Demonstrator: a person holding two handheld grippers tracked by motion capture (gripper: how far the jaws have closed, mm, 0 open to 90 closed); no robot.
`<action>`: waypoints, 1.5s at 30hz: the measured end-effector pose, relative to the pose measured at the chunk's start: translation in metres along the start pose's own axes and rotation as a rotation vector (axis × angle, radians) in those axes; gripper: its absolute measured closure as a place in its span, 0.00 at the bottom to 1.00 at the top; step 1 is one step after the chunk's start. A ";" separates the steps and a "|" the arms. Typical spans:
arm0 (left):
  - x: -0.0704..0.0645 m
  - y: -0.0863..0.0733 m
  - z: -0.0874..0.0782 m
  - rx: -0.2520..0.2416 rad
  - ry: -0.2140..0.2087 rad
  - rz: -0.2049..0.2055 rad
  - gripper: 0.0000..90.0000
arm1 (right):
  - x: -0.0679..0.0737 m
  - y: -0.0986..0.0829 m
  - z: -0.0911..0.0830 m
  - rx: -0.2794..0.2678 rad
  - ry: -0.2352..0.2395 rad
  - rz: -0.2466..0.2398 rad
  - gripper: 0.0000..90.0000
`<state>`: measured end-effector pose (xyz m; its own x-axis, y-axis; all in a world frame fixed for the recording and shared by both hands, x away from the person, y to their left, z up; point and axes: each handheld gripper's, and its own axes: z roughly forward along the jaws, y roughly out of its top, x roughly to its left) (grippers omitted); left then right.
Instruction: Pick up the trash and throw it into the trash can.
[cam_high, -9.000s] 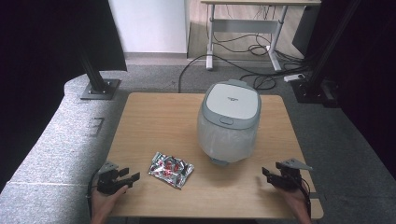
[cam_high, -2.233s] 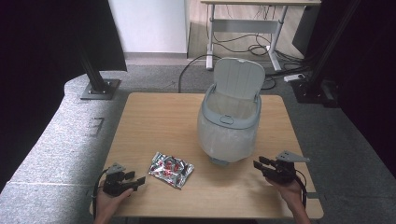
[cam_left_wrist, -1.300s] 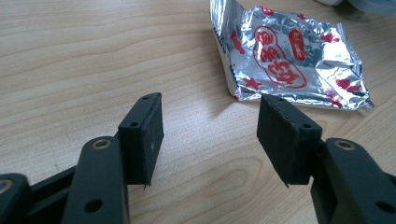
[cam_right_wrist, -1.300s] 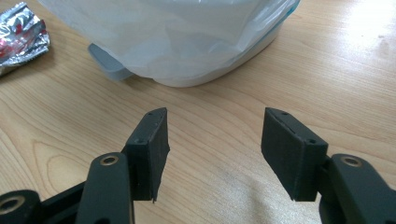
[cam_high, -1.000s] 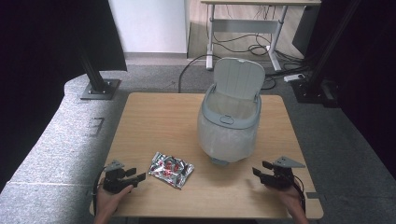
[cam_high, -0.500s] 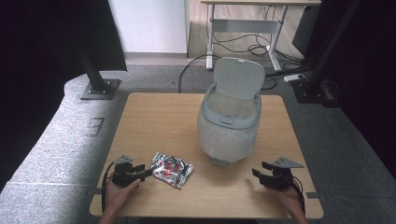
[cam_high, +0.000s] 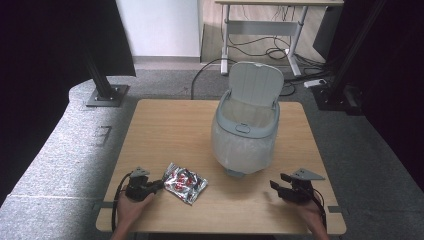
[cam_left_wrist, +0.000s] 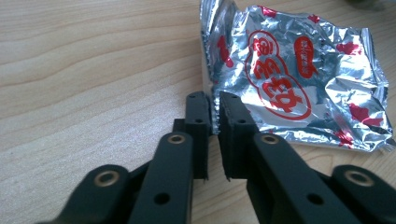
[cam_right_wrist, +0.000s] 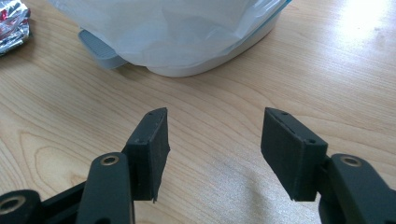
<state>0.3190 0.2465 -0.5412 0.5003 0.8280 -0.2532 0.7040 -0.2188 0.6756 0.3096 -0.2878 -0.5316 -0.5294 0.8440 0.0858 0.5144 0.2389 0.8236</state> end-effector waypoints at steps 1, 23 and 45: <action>0.000 0.000 0.000 0.000 0.000 0.000 0.95 | 0.000 0.000 0.000 0.000 0.000 0.000 0.46; -0.012 0.011 -0.043 -0.139 -0.082 -0.007 1.00 | -0.004 -0.002 -0.001 0.004 -0.012 -0.002 0.46; -0.025 0.046 -0.078 -0.231 -0.135 0.031 1.00 | -0.008 -0.004 0.006 0.028 -0.019 0.006 0.46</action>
<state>0.2994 0.2558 -0.4503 0.5932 0.7431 -0.3097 0.5615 -0.1061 0.8207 0.3157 -0.2930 -0.5393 -0.5130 0.8547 0.0798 0.5368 0.2468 0.8068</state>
